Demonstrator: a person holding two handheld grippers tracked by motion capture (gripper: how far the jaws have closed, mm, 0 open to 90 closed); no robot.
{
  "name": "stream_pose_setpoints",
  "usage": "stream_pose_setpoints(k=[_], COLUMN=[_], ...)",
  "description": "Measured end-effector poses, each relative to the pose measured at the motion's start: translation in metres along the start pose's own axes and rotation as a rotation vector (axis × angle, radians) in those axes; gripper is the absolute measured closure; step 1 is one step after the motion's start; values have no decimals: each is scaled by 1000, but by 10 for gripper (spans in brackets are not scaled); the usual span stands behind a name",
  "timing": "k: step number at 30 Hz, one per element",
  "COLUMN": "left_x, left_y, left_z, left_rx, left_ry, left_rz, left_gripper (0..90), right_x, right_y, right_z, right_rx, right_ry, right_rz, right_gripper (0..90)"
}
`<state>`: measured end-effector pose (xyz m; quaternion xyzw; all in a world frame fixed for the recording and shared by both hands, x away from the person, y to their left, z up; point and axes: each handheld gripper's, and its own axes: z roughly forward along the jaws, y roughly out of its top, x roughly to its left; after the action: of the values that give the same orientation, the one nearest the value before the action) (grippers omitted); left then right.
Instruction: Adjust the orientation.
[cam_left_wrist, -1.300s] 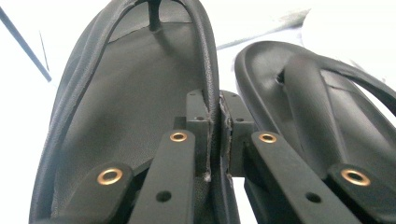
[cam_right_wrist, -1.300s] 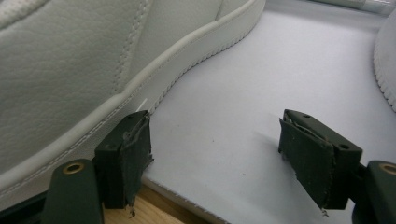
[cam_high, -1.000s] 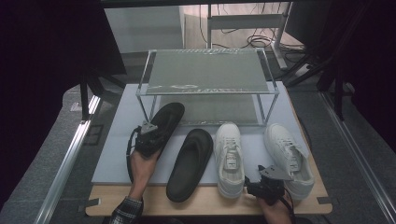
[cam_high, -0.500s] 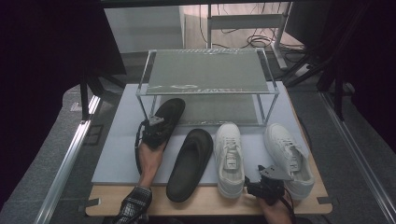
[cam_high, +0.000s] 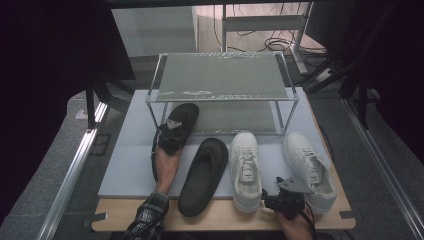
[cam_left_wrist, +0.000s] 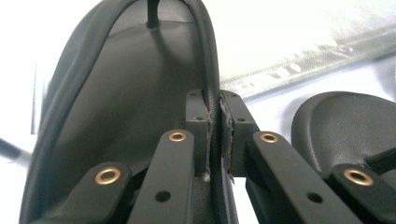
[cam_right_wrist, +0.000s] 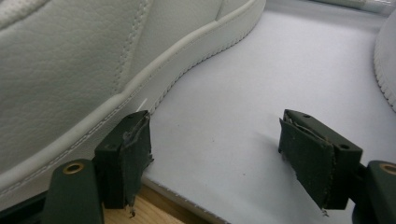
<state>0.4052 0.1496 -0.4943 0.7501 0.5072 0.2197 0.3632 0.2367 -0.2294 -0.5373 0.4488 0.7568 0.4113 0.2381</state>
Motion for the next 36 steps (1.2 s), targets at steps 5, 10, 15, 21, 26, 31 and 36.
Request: stream_pose_setpoints(k=[5,10,15,21,26,31,36], left_x=[1,7,11,18,25,33,40], left_y=[0,-2,-6,-14,-24,-38,-58], left_z=[-3,-15,-30,-48,-64,-81,-97], left_rx=[-4,-39,-62,-72,-76,-84,-78], left_ry=[-4,-39,-62,-96,-120,-137,-154], left_rz=[2,-27,-16,-6,10,12,1], left_gripper=[756,702,688,797,893,895,895], right_x=[0,0,0,0,0,0,0], right_y=[0,0,0,0,0,0,0], right_z=[0,0,0,0,0,0,0], right_rx=[0,0,0,2,3,2,3], right_ry=[0,0,0,0,0,0,0], right_rz=[0,0,0,-1,0,0,1], right_gripper=[251,250,250,250,250,250,250])
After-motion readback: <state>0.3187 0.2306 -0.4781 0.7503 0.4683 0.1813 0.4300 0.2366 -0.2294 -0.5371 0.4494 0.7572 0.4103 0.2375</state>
